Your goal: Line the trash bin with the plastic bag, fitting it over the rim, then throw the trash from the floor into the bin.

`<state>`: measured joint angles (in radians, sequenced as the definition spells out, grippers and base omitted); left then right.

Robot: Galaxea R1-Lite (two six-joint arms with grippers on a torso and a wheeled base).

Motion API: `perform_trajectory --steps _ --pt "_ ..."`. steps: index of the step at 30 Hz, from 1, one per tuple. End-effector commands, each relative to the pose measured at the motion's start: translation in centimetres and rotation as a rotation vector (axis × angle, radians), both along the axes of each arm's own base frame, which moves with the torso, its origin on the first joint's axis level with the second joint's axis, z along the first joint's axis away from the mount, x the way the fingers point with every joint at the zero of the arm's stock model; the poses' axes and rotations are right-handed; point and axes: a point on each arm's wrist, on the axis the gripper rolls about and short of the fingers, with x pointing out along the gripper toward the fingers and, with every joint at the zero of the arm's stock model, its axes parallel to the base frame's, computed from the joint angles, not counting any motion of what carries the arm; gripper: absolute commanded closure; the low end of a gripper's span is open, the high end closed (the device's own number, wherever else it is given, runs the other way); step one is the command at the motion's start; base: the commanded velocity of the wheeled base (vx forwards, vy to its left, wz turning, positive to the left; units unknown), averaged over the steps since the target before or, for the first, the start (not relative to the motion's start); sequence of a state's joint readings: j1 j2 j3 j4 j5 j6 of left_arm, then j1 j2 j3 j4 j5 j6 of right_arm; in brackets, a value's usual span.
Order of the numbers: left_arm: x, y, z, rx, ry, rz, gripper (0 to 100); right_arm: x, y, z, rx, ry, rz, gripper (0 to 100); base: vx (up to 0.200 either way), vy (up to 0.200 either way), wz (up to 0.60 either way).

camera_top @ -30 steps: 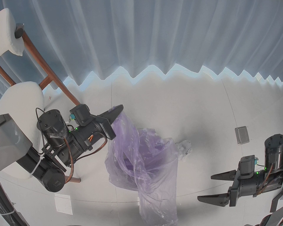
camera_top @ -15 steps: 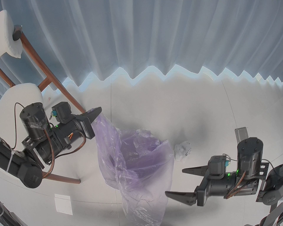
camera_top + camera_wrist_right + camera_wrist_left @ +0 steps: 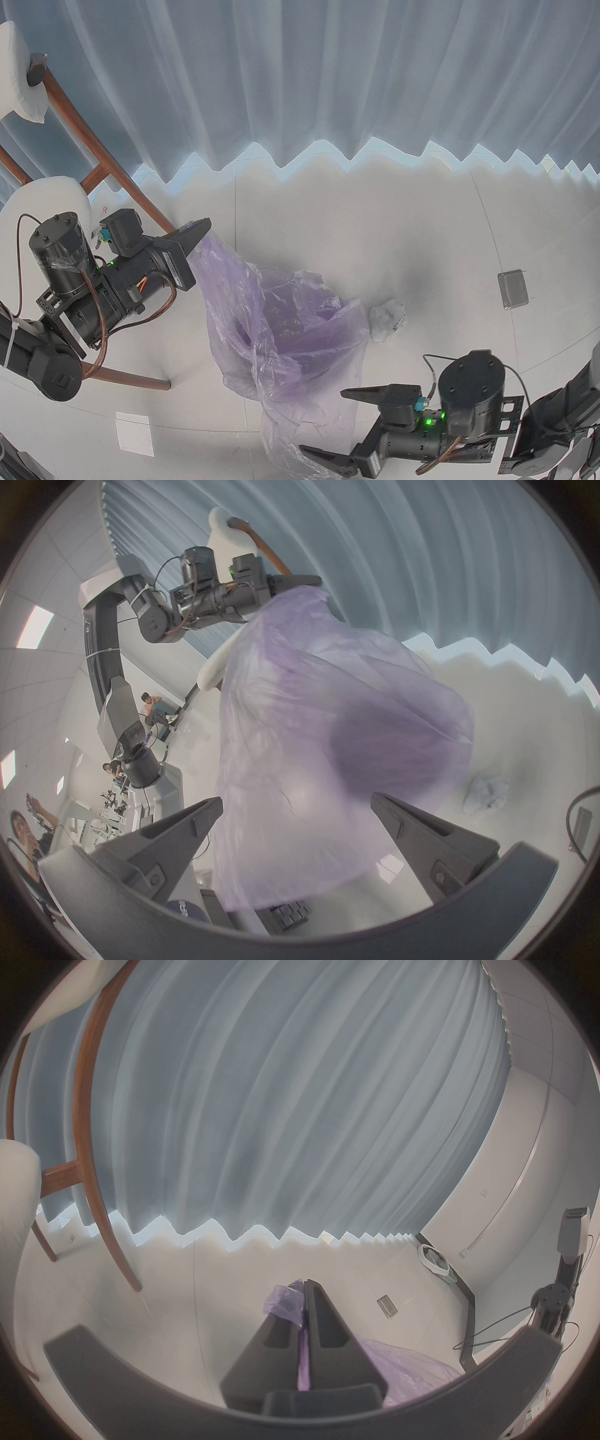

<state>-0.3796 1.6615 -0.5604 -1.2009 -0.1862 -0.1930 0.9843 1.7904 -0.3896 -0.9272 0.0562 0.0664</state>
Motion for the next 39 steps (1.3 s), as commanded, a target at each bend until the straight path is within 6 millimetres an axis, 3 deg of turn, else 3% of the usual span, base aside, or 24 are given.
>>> perform_trajectory --steps 1,13,21,30,33,34,36,39 --pt "0.3 -0.1 -0.4 0.004 0.012 0.003 100 -0.5 2.7 -1.9 -0.031 -0.018 0.019 0 0.000 0.000 0.00" --pt "0.4 -0.1 -0.4 0.005 0.013 0.003 100 -0.7 2.4 -2.0 -0.056 -0.046 -0.034 0 0.000 0.000 0.00" --pt "0.4 -0.1 -0.5 0.006 0.016 0.003 100 -2.2 2.9 -2.3 -0.070 -0.042 0.025 0 0.000 0.000 0.00" --pt "0.5 0.0 -0.4 0.004 0.012 0.006 100 -1.5 2.7 -2.5 -0.079 -0.043 -0.009 0 0.000 0.000 0.00" --pt "0.4 0.0 -0.5 0.007 0.017 0.004 100 -0.3 2.6 -2.0 -0.055 -0.054 -0.048 0 0.000 0.000 0.00" --pt "0.4 0.1 -0.6 0.006 0.020 0.007 100 0.6 2.6 -1.4 -0.030 -0.069 -0.077 100 0.000 0.000 0.00" --pt "0.5 0.4 -0.6 0.006 0.023 0.010 100 3.5 2.3 1.0 0.065 -0.115 -0.176 100 0.000 0.000 0.00" --pt "0.6 1.4 -0.5 0.007 0.028 0.039 100 8.0 0.2 3.9 0.191 -0.160 -0.338 100 0.000 0.000 0.00"
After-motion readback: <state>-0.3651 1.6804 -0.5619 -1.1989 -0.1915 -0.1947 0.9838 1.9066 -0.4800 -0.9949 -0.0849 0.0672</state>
